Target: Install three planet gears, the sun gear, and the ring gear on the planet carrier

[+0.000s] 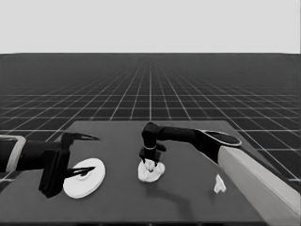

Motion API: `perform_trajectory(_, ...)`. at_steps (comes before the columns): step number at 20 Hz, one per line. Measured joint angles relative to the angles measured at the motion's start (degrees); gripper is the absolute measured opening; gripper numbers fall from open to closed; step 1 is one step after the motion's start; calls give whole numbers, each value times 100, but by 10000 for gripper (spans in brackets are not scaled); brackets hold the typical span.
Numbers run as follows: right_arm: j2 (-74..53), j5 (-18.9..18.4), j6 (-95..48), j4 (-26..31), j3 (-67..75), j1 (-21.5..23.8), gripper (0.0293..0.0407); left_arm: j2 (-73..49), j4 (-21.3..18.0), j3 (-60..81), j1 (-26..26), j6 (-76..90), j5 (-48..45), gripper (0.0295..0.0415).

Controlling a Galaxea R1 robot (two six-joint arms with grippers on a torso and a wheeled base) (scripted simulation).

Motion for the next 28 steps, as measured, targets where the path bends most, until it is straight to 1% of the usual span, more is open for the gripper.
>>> perform_trajectory(28,-9,0,1680,-1,-8,-44,309,0,0,0,0,0,0,385)
